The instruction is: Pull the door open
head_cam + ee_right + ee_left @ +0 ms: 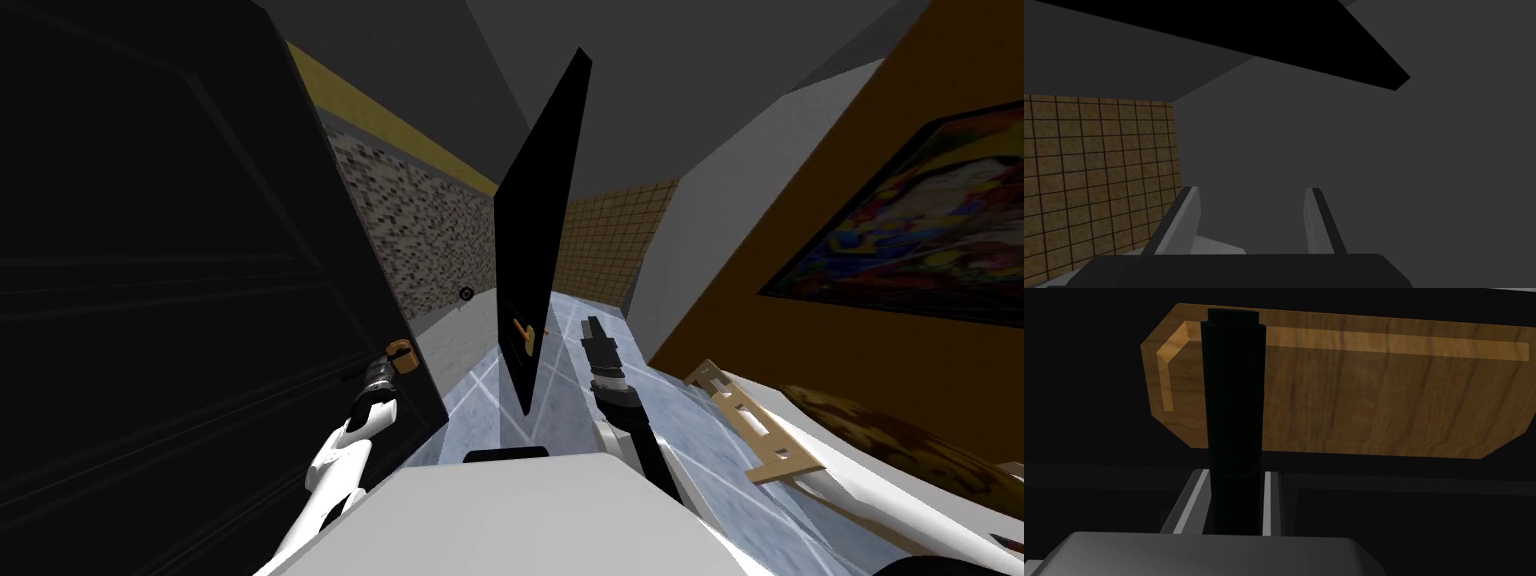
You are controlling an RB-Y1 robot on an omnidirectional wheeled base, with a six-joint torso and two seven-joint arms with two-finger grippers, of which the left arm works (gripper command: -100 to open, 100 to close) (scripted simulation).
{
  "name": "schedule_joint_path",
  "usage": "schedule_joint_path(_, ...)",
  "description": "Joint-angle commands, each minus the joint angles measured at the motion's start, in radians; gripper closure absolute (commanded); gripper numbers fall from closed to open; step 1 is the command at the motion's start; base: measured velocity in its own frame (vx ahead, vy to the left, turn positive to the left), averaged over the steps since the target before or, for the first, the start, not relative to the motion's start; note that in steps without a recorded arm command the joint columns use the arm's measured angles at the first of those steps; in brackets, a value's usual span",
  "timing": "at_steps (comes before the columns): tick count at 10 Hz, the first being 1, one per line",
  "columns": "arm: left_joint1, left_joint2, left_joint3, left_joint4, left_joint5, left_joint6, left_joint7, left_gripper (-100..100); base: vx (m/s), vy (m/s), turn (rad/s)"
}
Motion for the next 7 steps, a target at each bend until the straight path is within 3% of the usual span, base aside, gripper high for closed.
schedule_joint_path(1,-0.007,0.003,-0.025,0.004,0.000,0.001,0.006,100,-0.205,0.020,-0.051)
schedule_joint_path(2,-0.010,0.007,-0.041,0.007,0.000,0.003,0.011,100,-0.229,0.022,-0.068)
schedule_joint_path(3,-0.007,0.004,-0.032,-0.002,0.001,0.007,0.009,100,-0.100,0.003,-0.047)
schedule_joint_path(7,-0.013,0.013,-0.105,0.011,-0.002,0.001,0.034,100,-0.233,0.008,-0.080)
